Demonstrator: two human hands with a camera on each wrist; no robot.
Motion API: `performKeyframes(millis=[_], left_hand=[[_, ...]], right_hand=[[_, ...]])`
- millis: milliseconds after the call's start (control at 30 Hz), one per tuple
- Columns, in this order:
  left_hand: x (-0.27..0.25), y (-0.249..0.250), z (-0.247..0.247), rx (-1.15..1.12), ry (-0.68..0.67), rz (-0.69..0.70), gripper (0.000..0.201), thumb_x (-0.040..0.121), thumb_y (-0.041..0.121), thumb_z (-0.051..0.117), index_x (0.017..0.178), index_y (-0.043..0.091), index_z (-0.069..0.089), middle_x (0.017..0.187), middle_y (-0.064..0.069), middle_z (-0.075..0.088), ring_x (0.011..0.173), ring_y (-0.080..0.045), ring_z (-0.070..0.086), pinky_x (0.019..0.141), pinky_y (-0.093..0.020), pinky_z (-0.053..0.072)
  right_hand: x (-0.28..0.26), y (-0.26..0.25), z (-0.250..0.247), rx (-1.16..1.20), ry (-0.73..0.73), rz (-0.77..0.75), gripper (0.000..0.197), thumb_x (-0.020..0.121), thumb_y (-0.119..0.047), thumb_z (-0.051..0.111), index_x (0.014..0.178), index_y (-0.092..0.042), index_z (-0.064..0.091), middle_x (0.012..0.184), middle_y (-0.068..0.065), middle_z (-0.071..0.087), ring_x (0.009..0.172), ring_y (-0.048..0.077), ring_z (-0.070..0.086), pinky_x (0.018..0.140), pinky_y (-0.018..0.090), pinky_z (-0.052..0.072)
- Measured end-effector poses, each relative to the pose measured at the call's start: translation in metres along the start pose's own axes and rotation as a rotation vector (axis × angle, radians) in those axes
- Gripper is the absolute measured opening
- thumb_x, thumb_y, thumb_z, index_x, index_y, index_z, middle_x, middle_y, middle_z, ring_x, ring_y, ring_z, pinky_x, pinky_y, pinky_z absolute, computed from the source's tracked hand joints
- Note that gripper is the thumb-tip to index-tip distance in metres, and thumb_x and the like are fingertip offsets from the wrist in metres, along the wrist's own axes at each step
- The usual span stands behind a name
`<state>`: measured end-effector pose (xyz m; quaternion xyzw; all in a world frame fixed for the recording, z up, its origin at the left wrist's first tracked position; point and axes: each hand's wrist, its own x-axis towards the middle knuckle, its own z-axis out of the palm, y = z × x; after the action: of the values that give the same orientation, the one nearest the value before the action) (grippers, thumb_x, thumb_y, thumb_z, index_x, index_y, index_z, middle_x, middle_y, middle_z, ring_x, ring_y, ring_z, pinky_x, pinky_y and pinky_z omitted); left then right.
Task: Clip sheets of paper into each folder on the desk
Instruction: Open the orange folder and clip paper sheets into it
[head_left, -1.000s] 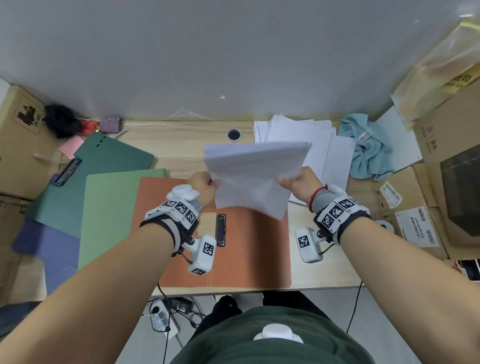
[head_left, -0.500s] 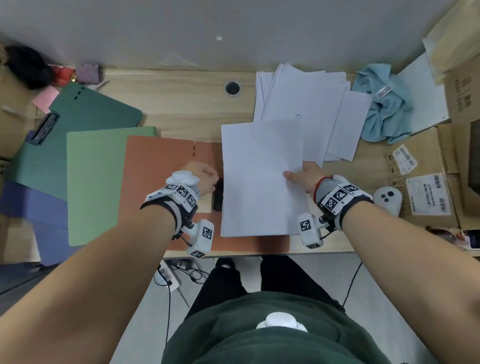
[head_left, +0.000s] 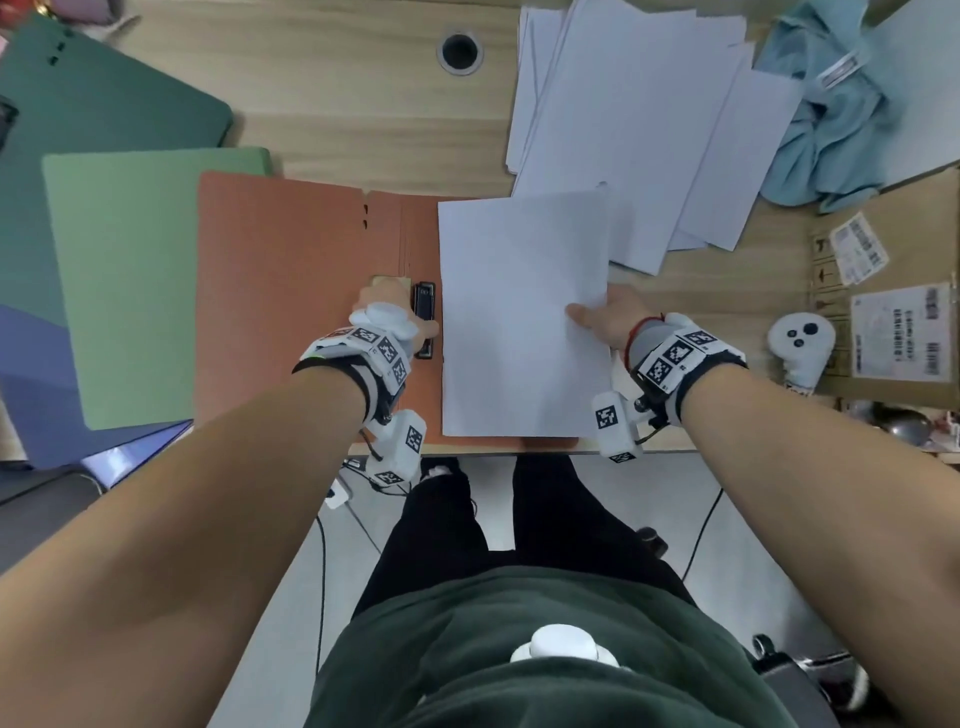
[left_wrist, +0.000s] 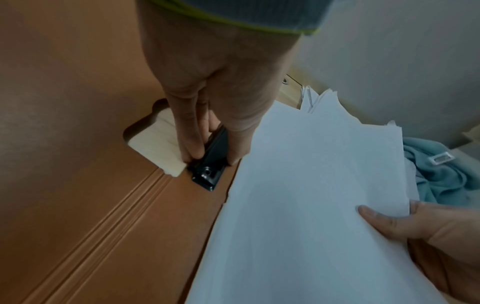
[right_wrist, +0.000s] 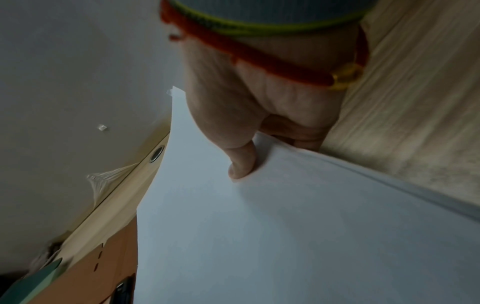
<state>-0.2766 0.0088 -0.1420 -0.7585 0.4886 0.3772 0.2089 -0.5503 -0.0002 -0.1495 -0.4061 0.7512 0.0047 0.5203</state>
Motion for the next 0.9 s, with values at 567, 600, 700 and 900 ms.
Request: performKeyframes(millis=[567,600,700,900], left_hand=[[0.000,-0.020,-0.004,-0.654,-0.091,0.017,0.011,0.078,0.017,0.074,0.078,0.022,0.064,0.086,-0.010,0.073,0.079,-0.027,0.074,0.081,-0.045,0.061],[-0.002,-0.021,-0.006,-0.686,-0.090,0.028,0.012,0.082,0.011,0.071,0.079,0.020,0.063,0.086,-0.011,0.071,0.078,-0.027,0.072,0.082,-0.044,0.061],[-0.002,-0.022,-0.008,-0.778,-0.131,0.041,0.014,0.086,0.002,0.067,0.080,0.013,0.063,0.090,-0.016,0.065,0.072,-0.026,0.066,0.076,-0.035,0.062],[-0.001,-0.024,-0.005,-0.767,-0.103,0.066,0.015,0.086,0.001,0.068,0.099,0.007,0.064,0.096,-0.015,0.069,0.084,-0.027,0.072,0.078,-0.038,0.062]], right_hand=[[0.011,-0.006,-0.002,0.103,-0.075,0.015,0.037,0.090,-0.028,0.070,0.121,-0.009,0.065,0.121,0.008,0.068,0.109,0.027,0.066,0.102,0.044,0.050],[0.011,-0.006,-0.002,0.112,-0.085,0.023,0.036,0.090,-0.028,0.071,0.120,-0.010,0.065,0.121,0.007,0.069,0.108,0.027,0.066,0.102,0.045,0.050],[0.014,-0.007,-0.001,0.083,-0.090,0.013,0.040,0.088,-0.030,0.072,0.120,-0.007,0.066,0.118,0.008,0.070,0.106,0.028,0.067,0.101,0.045,0.051],[0.016,-0.019,0.007,-0.065,-0.046,0.005,0.049,0.092,-0.030,0.068,0.130,-0.002,0.056,0.119,0.006,0.064,0.106,0.024,0.062,0.087,0.029,0.046]])
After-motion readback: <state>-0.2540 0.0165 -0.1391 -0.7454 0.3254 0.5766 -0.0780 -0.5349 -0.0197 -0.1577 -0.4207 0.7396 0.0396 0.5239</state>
